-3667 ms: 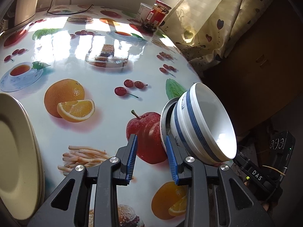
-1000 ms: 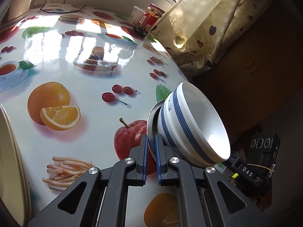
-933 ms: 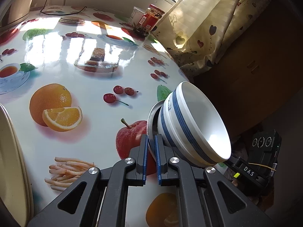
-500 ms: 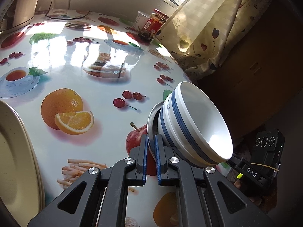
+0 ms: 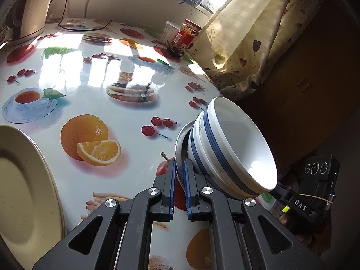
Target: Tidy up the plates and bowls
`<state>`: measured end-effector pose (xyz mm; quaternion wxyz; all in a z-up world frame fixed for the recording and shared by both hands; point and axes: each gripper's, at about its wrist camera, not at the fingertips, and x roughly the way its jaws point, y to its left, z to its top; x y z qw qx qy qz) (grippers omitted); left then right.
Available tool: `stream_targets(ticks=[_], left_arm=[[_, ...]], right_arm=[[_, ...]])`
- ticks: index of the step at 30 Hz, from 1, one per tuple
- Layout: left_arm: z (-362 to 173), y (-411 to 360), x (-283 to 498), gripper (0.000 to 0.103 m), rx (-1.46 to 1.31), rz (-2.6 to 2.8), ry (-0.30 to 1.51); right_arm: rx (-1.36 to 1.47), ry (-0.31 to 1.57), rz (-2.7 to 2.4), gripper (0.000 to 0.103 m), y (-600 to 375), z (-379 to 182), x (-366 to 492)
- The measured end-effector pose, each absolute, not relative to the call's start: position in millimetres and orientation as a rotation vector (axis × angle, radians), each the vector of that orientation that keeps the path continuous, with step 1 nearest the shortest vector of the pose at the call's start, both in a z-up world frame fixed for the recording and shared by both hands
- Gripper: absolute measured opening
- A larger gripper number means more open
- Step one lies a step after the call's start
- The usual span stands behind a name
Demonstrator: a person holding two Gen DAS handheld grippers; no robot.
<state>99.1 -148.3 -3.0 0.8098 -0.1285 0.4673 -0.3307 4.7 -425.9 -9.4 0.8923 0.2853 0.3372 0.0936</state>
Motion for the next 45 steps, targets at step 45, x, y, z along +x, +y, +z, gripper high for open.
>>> stream_targets(ticks=[45], left_arm=[[7.2,-91.6,104.2,0.000,-0.320,-0.625,0.948]], right_arm=[[0.575,0.767,0.203,0.018,-393.5,-10.2,28.2]])
